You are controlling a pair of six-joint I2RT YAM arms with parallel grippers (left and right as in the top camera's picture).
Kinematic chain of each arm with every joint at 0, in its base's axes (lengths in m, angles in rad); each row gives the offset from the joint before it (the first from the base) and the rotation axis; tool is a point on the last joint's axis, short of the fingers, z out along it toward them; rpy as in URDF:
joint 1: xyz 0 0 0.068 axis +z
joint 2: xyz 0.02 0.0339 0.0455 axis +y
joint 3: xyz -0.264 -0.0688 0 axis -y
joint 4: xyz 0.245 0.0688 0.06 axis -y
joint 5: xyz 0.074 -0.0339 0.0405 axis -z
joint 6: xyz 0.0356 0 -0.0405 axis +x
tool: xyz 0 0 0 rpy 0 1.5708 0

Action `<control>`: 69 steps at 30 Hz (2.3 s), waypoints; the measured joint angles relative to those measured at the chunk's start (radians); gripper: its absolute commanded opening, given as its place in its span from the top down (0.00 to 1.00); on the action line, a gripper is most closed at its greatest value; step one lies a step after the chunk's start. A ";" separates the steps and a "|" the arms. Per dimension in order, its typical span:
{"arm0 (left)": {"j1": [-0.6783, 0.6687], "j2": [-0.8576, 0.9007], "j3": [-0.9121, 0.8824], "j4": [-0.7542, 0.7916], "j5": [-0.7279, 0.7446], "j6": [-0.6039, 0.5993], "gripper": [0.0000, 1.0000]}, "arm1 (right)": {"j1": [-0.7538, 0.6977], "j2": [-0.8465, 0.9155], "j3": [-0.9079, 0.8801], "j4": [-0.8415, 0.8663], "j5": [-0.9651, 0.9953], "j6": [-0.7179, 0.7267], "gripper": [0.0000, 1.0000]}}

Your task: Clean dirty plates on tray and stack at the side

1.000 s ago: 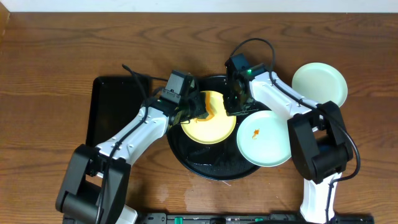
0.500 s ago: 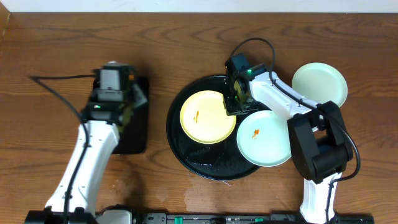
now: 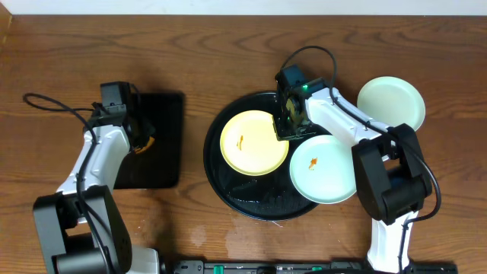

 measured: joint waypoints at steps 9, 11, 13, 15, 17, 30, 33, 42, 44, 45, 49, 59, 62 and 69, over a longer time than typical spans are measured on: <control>0.000 0.063 0.000 0.044 0.019 0.021 0.92 | 0.000 0.000 0.000 0.001 0.000 0.000 0.99; 0.000 0.106 -0.001 0.045 0.037 0.024 0.92 | 0.000 0.000 0.000 0.001 0.000 0.000 0.99; 0.000 0.138 -0.002 0.050 0.051 0.028 0.92 | 0.000 0.000 0.000 0.001 0.000 0.000 0.99; 0.002 0.143 -0.002 0.051 0.059 0.032 0.92 | 0.000 0.000 0.000 0.001 0.000 0.000 0.99; 0.002 0.143 -0.002 0.051 0.063 0.035 0.92 | 0.000 0.000 0.000 0.001 0.000 0.000 0.99; 0.001 -0.154 -0.002 -0.010 0.103 0.036 0.92 | 0.000 0.000 0.000 0.003 0.001 0.000 0.99; 0.001 -0.309 0.000 -0.023 0.108 0.037 0.92 | 0.000 0.000 0.000 0.004 0.001 0.000 0.99; 0.001 -0.369 -0.004 -0.116 0.135 0.036 0.92 | 0.002 0.000 0.000 0.010 0.023 0.005 0.64; 0.001 -0.328 -0.010 -0.123 0.166 0.039 0.92 | 0.004 0.000 0.000 0.012 0.026 0.005 0.75; 0.001 -0.310 -0.013 -0.121 0.183 0.043 0.92 | 0.006 0.000 0.000 0.013 0.027 0.003 0.80; 0.001 -0.291 -0.017 -0.098 0.262 0.058 0.92 | 0.024 0.000 0.000 0.015 0.033 0.002 0.92; -0.043 -0.366 -0.014 -0.071 0.473 0.065 0.92 | 0.043 0.000 0.000 0.033 0.026 0.011 0.99; -0.109 -0.357 -0.014 -0.074 0.518 0.065 0.92 | 0.043 0.000 0.000 0.040 0.026 0.034 0.99; -0.296 -0.285 -0.014 -0.061 0.557 0.065 0.92 | 0.043 0.000 0.000 0.040 0.025 0.061 0.99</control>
